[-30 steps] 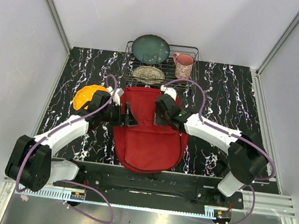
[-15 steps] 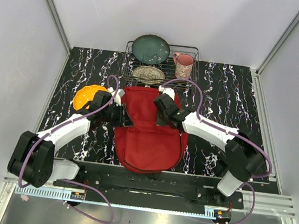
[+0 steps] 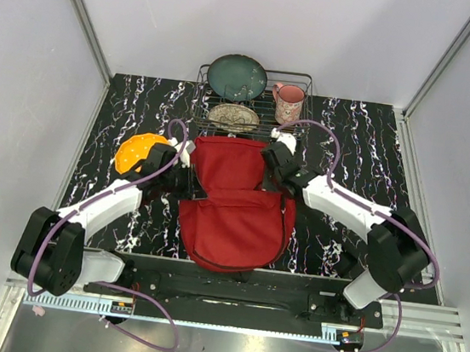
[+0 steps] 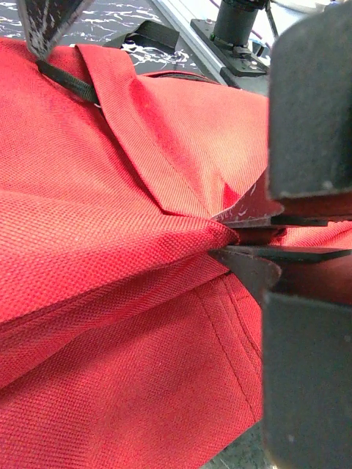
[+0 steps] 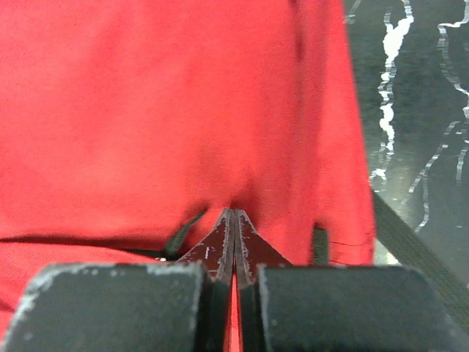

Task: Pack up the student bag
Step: Zip the student bag at the center of the board.

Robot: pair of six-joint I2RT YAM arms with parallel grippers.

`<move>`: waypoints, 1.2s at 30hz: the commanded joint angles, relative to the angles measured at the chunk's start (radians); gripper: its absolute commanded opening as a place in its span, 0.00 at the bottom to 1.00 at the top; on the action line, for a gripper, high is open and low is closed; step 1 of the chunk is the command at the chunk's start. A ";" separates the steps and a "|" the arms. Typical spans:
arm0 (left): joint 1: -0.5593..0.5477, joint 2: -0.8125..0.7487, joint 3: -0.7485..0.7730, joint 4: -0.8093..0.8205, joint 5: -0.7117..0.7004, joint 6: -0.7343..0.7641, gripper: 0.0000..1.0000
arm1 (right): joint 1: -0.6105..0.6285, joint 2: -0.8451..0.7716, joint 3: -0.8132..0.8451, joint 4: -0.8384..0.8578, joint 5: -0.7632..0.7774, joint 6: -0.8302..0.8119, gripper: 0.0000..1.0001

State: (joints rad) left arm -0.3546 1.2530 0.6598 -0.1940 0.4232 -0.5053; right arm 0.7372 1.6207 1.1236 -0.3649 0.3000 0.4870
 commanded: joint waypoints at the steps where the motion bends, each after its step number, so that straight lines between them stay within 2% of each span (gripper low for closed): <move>1: 0.000 -0.029 0.006 -0.042 -0.055 0.022 0.00 | -0.042 -0.064 -0.027 0.014 0.048 0.001 0.00; 8: 0.002 -0.030 0.006 -0.041 -0.060 0.021 0.00 | -0.062 -0.100 -0.050 0.018 0.007 0.015 0.02; 10: 0.000 -0.030 0.001 -0.028 -0.046 0.017 0.00 | -0.062 -0.107 -0.050 0.035 -0.077 0.033 0.17; 11: 0.002 -0.029 0.001 -0.028 -0.041 0.017 0.00 | -0.062 -0.119 -0.054 0.053 -0.111 0.068 0.33; 13: 0.000 -0.027 0.004 -0.028 -0.040 0.019 0.00 | -0.062 -0.139 -0.079 0.108 -0.188 0.138 0.46; 15: 0.000 -0.029 0.004 -0.028 -0.038 0.019 0.00 | -0.061 -0.147 -0.087 0.129 -0.222 0.177 0.51; 21: 0.002 -0.027 0.004 -0.025 -0.034 0.017 0.00 | -0.058 -0.107 -0.058 0.095 -0.256 0.258 0.49; 25: 0.000 -0.027 0.004 -0.025 -0.031 0.019 0.00 | -0.050 -0.084 -0.038 0.038 -0.199 0.294 0.46; 28: 0.002 -0.030 -0.002 -0.024 -0.032 0.017 0.00 | -0.044 -0.079 -0.030 0.006 -0.156 0.297 0.46; 36: 0.000 -0.021 0.003 -0.018 -0.024 0.017 0.00 | -0.036 -0.021 0.004 0.006 -0.176 0.300 0.45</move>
State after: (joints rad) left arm -0.3561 1.2491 0.6598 -0.2089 0.4038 -0.5053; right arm 0.6884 1.5703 1.0832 -0.3626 0.1135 0.7692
